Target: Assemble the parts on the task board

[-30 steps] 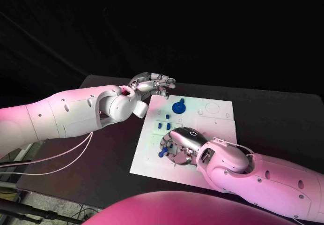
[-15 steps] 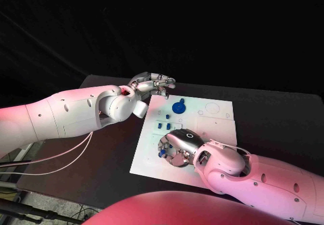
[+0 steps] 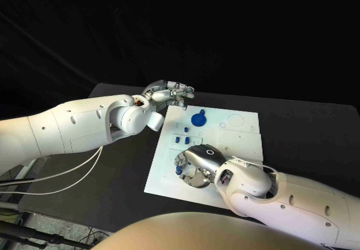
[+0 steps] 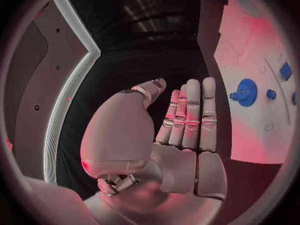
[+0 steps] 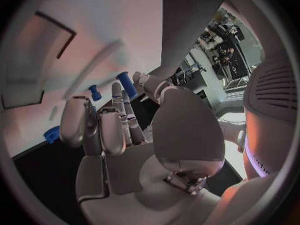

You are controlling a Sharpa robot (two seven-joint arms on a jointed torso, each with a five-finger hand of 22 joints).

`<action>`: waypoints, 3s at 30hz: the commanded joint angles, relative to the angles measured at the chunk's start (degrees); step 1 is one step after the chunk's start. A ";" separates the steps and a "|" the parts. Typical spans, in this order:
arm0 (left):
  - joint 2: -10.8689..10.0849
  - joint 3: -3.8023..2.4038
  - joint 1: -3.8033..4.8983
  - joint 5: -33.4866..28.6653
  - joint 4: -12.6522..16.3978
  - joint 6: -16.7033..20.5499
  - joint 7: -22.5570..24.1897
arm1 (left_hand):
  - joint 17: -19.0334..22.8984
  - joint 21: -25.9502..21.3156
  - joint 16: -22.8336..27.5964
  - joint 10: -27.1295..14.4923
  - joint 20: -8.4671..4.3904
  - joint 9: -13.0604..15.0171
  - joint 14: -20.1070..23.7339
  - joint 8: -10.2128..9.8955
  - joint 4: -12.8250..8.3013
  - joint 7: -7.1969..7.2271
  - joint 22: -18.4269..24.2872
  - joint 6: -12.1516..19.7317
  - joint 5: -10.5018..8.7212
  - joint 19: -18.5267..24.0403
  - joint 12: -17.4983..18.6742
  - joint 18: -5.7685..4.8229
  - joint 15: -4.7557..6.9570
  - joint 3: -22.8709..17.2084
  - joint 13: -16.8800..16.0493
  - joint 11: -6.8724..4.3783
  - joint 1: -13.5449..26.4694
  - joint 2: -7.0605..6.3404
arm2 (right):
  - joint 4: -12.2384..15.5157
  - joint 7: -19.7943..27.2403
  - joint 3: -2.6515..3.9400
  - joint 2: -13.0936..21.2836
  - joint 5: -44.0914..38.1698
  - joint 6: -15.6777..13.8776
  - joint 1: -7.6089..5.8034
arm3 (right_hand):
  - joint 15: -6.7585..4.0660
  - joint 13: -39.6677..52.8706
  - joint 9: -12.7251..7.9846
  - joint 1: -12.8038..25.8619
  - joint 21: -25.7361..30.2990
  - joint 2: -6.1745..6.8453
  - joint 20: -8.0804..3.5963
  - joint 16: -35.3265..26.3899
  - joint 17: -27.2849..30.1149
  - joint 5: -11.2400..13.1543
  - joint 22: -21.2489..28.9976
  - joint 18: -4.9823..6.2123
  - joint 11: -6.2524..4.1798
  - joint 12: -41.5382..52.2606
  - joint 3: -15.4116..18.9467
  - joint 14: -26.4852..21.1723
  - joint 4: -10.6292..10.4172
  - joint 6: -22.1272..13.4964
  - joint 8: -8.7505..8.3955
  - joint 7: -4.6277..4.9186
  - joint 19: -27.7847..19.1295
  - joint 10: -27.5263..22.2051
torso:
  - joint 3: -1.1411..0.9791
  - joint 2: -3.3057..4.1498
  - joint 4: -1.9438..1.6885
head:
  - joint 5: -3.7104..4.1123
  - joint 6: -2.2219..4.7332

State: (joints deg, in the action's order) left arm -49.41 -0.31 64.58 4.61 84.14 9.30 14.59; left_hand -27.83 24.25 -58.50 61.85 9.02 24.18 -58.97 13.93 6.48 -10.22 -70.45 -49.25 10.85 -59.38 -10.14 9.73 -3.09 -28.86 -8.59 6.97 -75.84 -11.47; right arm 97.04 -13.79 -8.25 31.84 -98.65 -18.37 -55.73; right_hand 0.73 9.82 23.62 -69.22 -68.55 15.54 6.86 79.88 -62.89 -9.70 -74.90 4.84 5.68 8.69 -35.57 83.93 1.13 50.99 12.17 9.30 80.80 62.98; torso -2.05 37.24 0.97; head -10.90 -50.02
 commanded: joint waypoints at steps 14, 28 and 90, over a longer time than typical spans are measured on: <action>-0.32 -0.03 0.03 0.10 0.11 -1.04 0.11 | -0.08 -0.49 0.36 -0.19 0.07 0.06 0.45 0.24 0.39 -0.12 0.11 0.34 0.38 -0.16 0.25 0.54 -0.04 0.11 -0.03 0.09 0.62 0.05 | 8.49 5.91 1.16 12.03 17.97 -11.64 -3.08 | -0.30 2.43 -0.45 2.16 -3.31 -1.31 -0.41 1.11 -2.61 -0.32 -10.01 -1.06 -0.76 4.40 3.15 1.26 -1.52 1.07 0.58 -0.24 1.59 3.52 | 0.11 -0.18 0.21 | 2.43 0.02; -0.64 0.15 0.00 0.08 0.23 -0.99 0.11 | -0.09 -0.55 0.38 -0.20 0.08 0.08 0.47 0.30 0.39 -0.11 0.12 0.31 0.37 -0.18 0.27 0.54 -0.04 0.14 -0.04 0.09 0.65 0.04 | 10.90 -0.36 0.60 29.82 31.87 -4.36 -5.92 | -3.42 44.71 9.97 4.27 -13.29 -1.33 -3.28 5.92 -13.63 0.29 -12.74 -3.05 -4.53 48.99 11.36 3.58 -8.07 3.50 4.60 -3.72 5.75 8.61 | 0.57 -0.90 1.30 | 6.70 0.02; -1.34 0.49 -0.17 0.00 0.06 -1.31 -0.13 | -0.12 -0.73 0.40 -0.19 0.09 0.11 0.50 0.41 0.49 -0.10 0.15 0.34 0.30 -0.22 0.28 0.54 -0.06 0.30 -0.07 0.09 0.86 0.03 | 10.28 -15.41 -0.26 23.97 21.89 -3.39 -0.09 | -4.25 64.15 13.52 -3.11 -15.35 -4.53 -3.95 9.23 -23.90 -0.61 -13.26 -3.44 -5.72 66.56 23.20 5.38 -17.60 8.07 3.58 -5.19 6.48 16.42 | 0.74 -1.06 1.74 | 8.27 0.02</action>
State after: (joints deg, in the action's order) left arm -50.80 0.22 64.39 4.61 84.08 8.94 14.26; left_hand -27.90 23.84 -58.28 61.85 9.02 24.24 -58.97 14.22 6.65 -10.22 -70.37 -49.25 10.85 -59.38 -10.14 9.72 -3.09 -28.69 -8.58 6.97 -75.37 -11.47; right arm 107.34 -27.59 -8.20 55.90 -76.88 -23.03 -56.22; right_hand -3.03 73.90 37.12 -71.45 -83.71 11.24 3.47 88.77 -74.93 -10.12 -74.94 2.14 -0.11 75.09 -12.08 83.97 -16.53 57.97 15.93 4.88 84.01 79.03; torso -1.30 36.21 2.71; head -2.64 -50.01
